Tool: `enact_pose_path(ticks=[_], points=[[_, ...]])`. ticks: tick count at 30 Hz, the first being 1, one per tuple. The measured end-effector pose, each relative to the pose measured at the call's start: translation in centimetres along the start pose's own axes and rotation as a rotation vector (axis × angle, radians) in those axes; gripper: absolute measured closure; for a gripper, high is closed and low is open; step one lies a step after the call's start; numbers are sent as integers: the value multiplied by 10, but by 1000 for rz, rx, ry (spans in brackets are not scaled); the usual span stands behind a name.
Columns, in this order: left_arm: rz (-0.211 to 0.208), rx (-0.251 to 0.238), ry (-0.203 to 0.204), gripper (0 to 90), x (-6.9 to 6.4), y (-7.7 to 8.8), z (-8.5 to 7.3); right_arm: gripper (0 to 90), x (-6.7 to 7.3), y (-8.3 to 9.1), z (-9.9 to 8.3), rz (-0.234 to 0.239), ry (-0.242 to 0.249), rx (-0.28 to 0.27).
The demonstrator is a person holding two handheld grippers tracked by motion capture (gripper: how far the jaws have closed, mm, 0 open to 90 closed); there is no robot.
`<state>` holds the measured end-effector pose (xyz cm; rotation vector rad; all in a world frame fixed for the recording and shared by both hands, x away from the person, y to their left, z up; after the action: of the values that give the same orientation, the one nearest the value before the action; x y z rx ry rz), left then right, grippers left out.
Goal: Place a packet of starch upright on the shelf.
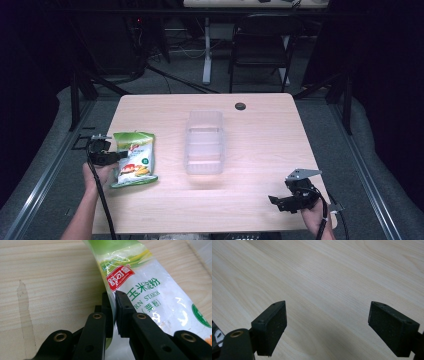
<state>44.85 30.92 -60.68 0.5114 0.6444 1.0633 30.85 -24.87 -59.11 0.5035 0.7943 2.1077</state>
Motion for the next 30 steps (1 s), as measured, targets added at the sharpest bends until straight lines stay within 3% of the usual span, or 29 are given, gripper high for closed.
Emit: enact_pose_path(ticks=[13,17,30], points=[[-6,-17,11,862,-4,7,1,149,-1,1,0,3,3,0],[-7,-46,19,864,-7,8,3,149,-2,1,-1,2,3,4],[-9,-81,-25,873,-26,18,12,149,-1,2,0,3,-2,-5]])
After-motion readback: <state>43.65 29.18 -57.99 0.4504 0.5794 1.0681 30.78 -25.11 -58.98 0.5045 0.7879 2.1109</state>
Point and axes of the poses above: each handheld gripper's, and its own axes: y roughly backward along the jaws, z roughly out of its top, x roughly to its left, the point moved 7 cm from there along -y, roughly forward along the jaws, and after that the axes turned 7 degrees about -x, right-handed, at the moved point
